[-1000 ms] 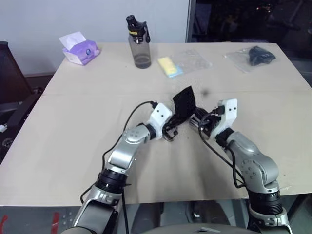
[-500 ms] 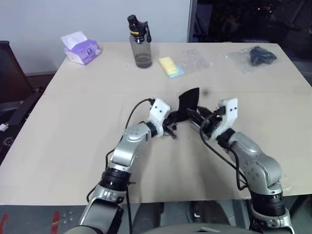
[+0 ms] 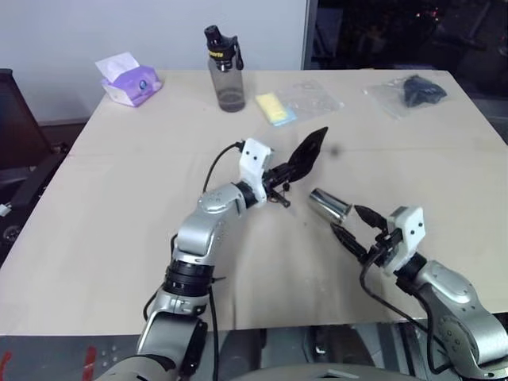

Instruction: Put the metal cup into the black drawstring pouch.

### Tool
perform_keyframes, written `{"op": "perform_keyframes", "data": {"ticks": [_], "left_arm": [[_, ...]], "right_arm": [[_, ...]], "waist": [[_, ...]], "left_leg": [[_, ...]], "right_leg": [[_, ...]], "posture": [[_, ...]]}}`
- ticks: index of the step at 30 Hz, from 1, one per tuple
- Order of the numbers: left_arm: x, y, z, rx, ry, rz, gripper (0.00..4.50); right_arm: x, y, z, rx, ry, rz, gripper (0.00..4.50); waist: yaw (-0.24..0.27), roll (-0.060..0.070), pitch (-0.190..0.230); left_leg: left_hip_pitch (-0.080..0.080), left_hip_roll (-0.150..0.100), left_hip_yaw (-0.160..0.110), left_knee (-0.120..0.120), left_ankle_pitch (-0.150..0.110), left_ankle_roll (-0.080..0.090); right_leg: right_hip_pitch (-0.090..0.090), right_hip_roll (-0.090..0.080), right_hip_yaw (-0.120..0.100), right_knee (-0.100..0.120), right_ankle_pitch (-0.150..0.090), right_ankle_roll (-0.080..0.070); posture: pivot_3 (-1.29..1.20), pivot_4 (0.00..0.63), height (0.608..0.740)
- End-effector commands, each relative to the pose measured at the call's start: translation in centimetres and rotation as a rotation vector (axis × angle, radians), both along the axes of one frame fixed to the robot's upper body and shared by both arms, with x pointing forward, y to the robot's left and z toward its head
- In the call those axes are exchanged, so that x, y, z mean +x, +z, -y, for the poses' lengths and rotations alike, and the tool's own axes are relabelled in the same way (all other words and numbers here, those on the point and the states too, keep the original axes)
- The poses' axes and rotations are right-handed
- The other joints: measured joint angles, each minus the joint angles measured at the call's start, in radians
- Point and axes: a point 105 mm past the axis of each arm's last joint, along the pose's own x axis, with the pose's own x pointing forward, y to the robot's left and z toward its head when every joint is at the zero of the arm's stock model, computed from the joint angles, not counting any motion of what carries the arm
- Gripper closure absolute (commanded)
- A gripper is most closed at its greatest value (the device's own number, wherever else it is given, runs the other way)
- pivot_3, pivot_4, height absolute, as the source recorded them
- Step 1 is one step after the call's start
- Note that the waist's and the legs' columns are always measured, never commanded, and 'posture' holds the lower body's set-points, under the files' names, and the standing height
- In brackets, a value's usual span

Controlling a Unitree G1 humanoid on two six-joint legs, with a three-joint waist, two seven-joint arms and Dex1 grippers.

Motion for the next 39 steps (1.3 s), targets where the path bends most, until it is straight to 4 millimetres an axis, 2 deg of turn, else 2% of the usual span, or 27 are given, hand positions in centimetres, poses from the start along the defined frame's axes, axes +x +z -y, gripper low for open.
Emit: {"op": "perform_keyframes", "data": {"ticks": [1,5,6,9,10,14,15,23,27,34,39], "left_arm": [[-0.3,1.8,0.2,0.008,-0.008,0.072,4.50],[-0.5,1.8,0.0,0.052,0.004,0.088,4.50],[-0.5,1.9,-0.1,0.051,0.008,0.089,4.50],[-0.4,1.9,-0.4,0.059,0.025,0.089,4.50],[-0.4,1.9,-0.5,0.061,0.026,0.088,4.50],[-0.2,1.2,-0.8,0.106,0.047,0.079,4.50],[-0.2,0.9,-0.8,0.120,0.053,0.070,4.50],[-0.1,0.4,-0.8,0.122,0.069,0.040,4.50],[0.3,-0.1,-0.8,0.155,0.078,0.038,4.50],[0.9,-0.1,-0.7,0.172,0.094,0.056,4.50],[0.9,0.2,0.0,0.172,0.073,0.076,4.50]], "right_arm": [[0.6,0.3,-0.3,0.045,-0.014,0.017,0.78],[0.9,-0.7,-1.0,0.071,0.011,-0.024,0.78],[1.0,-0.9,-1.0,0.085,0.007,-0.039,1.01],[1.2,-1.2,-1.0,0.091,0.004,-0.046,2.04],[1.3,-1.2,-1.0,0.091,0.005,-0.045,2.20],[1.7,-1.5,-0.9,0.094,-0.006,-0.046,4.32],[1.7,-1.5,-1.0,0.095,-0.006,-0.045,4.46],[2.0,-0.6,-1.4,0.131,0.007,0.000,4.46],[1.6,3.0,-1.9,0.193,0.047,0.133,4.46],[0.8,6.4,-3.5,0.284,0.122,0.191,4.46],[0.8,6.0,-4.6,0.244,0.173,0.170,4.46]], "waist": [[0.002,0.000,0.000],[0.003,0.000,0.000],[0.003,0.000,0.000],[0.004,0.000,0.000],[0.004,0.000,0.000],[0.003,0.000,0.000],[0.003,0.000,0.000],[0.003,0.000,0.000],[0.003,0.000,0.000],[0.003,0.000,0.000],[0.003,0.000,0.000]], "left_leg": [[0.000,0.000,0.000,0.000,0.000,0.000],[-0.001,0.000,0.001,0.000,0.000,0.000],[-0.002,0.000,0.001,0.000,0.000,0.000],[-0.002,0.000,0.000,0.000,0.000,0.000],[-0.002,0.000,0.001,0.000,0.000,0.000],[-0.001,0.000,0.001,0.000,0.000,0.000],[-0.001,0.000,0.001,0.000,0.000,0.000],[-0.001,0.000,0.001,0.000,0.000,0.000],[-0.001,0.000,0.001,0.000,0.000,0.000],[-0.001,0.000,0.000,0.000,0.000,0.000],[-0.001,0.000,0.001,0.001,0.000,0.000]], "right_leg": [[0.000,0.000,0.000,0.000,0.000,0.000],[0.000,-0.001,0.001,-0.001,0.000,0.000],[0.000,-0.001,0.001,-0.001,0.000,0.000],[0.000,-0.001,0.000,-0.001,0.000,0.000],[0.000,-0.001,0.000,-0.001,0.000,0.000],[0.000,-0.001,0.000,-0.001,0.000,0.000],[0.000,0.000,0.000,-0.001,0.000,0.000],[0.000,0.000,0.001,0.000,0.000,0.000],[0.000,0.000,0.001,0.000,0.000,0.001],[0.000,0.000,0.000,0.000,0.001,0.001],[0.000,-0.001,0.001,0.000,0.001,0.001]], "posture": [[0.00,0.150,0.740],[0.00,0.150,0.740],[0.00,0.150,0.740],[0.00,0.150,0.740],[0.00,0.150,0.740],[0.00,0.150,0.740],[0.00,0.150,0.740],[0.00,0.150,0.740],[0.00,0.150,0.740],[0.00,0.150,0.740],[0.00,0.150,0.740]]}}
